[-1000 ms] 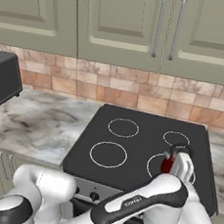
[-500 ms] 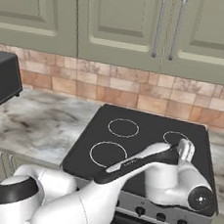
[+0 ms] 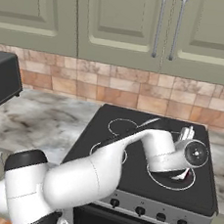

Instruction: The kettle is done boiling. Turn off the stove, then wait for 300 timesteps before moving the kettle to the dining table.

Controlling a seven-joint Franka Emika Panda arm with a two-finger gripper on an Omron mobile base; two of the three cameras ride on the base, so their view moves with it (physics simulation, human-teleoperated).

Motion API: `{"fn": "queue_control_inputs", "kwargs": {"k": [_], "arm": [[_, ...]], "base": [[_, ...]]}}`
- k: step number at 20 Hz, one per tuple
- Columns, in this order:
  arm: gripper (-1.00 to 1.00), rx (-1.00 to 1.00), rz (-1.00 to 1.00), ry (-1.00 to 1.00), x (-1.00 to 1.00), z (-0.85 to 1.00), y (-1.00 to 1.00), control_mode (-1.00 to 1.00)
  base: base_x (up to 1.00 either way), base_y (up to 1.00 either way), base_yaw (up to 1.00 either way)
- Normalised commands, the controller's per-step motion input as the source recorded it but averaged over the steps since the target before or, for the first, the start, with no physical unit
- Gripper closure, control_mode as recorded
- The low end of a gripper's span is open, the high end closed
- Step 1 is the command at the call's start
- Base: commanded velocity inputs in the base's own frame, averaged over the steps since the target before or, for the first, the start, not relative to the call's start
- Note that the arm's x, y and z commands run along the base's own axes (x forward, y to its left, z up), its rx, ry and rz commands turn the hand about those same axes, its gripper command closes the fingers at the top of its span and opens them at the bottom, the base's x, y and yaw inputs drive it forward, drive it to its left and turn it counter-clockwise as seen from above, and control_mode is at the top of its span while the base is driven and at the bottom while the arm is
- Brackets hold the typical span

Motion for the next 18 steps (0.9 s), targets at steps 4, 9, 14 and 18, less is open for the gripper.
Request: {"fn": "queue_control_inputs", "kwargs": {"k": [4, 9, 14, 18], "arm": [[-1.0, 0.0, -0.07, 0.21, 0.29, 0.09, -0.16, -1.0], [-1.0, 0.0, -0.07, 0.2, 0.3, 0.05, -0.18, -1.0], [-1.0, 0.0, -0.06, 0.12, 0.22, -0.01, -0.15, -1.0], [-1.0, 0.01, -0.03, 0.05, 0.15, -0.01, -0.09, -1.0]], "base": [[0.0, 0.0, 0.0], [0.0, 0.0, 0.0], [0.0, 0.0, 0.0], [0.0, 0.0, 0.0]]}}
